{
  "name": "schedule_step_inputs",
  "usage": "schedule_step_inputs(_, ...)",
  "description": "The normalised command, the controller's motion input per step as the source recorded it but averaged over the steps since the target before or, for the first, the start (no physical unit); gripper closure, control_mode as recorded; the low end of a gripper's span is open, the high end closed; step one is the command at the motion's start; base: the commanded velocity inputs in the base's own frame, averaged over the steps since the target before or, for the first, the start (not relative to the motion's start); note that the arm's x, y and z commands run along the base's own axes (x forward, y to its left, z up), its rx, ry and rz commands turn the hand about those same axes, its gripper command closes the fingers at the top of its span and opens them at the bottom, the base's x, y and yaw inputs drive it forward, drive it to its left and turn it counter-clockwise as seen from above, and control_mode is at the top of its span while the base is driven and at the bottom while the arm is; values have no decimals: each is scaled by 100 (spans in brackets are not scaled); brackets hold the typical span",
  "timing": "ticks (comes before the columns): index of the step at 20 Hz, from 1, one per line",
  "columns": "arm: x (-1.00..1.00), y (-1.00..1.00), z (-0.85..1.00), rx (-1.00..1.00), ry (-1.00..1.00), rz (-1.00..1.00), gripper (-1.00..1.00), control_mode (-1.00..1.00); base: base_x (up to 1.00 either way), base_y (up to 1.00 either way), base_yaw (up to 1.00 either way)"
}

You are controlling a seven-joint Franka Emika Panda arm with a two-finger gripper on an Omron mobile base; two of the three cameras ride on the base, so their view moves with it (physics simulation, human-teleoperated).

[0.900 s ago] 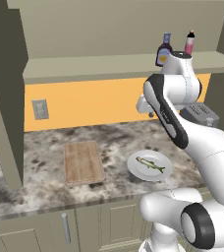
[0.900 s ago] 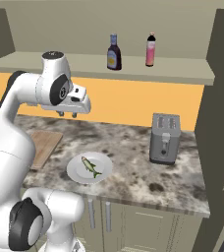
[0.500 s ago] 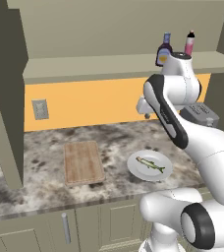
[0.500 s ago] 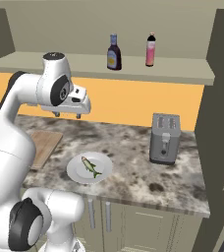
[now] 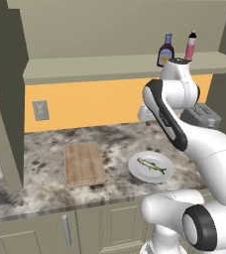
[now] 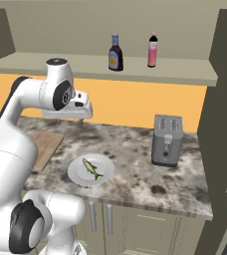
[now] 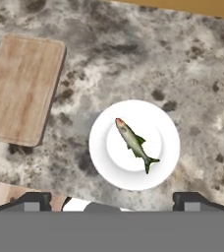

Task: Pick the fish from the plate and place it on the cutting board. Then pick the condiment bottle from the cabinet and place it next to the cutting board.

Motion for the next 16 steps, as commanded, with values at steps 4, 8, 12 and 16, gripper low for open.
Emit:
schedule_step_inputs(4, -12, 0, -34, -5, 1, 6, -100, -100, 0, 0, 0)
schedule_step_inputs(8, -16, 0, -33, 0, 0, 5, -100, -100, 0, 0, 0)
schedule_step_inputs(12, -21, 0, -37, 0, 0, 4, -100, -100, 0, 0, 0)
schedule_step_inputs(16, -10, 0, -36, 0, 0, 3, -100, -100, 0, 0, 0)
